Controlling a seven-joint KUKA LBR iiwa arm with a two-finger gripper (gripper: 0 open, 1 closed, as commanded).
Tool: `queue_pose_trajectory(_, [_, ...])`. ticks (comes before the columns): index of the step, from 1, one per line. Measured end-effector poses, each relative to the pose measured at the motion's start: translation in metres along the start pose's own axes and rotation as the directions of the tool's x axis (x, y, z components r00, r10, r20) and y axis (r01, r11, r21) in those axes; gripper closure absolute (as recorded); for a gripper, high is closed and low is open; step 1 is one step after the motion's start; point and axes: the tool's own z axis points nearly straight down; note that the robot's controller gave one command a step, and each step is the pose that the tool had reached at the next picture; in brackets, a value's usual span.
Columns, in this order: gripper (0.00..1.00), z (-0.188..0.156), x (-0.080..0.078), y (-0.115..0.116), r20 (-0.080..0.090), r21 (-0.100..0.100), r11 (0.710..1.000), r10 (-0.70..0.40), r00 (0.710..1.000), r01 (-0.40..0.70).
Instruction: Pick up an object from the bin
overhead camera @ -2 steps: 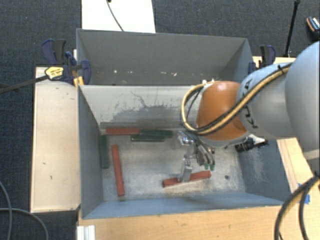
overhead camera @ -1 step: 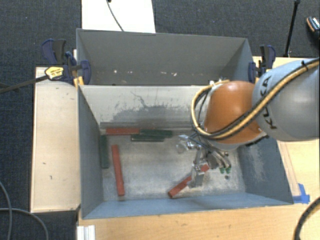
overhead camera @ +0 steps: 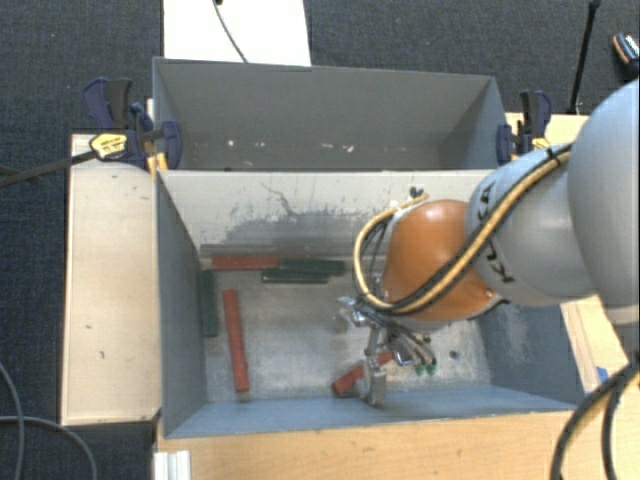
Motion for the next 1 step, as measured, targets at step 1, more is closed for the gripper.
queue_pose_trajectory(1, [1.0,-0.0042,-0.0026,-0.0009,0.009,0.0,1.0,0.006,1.0,-0.006])
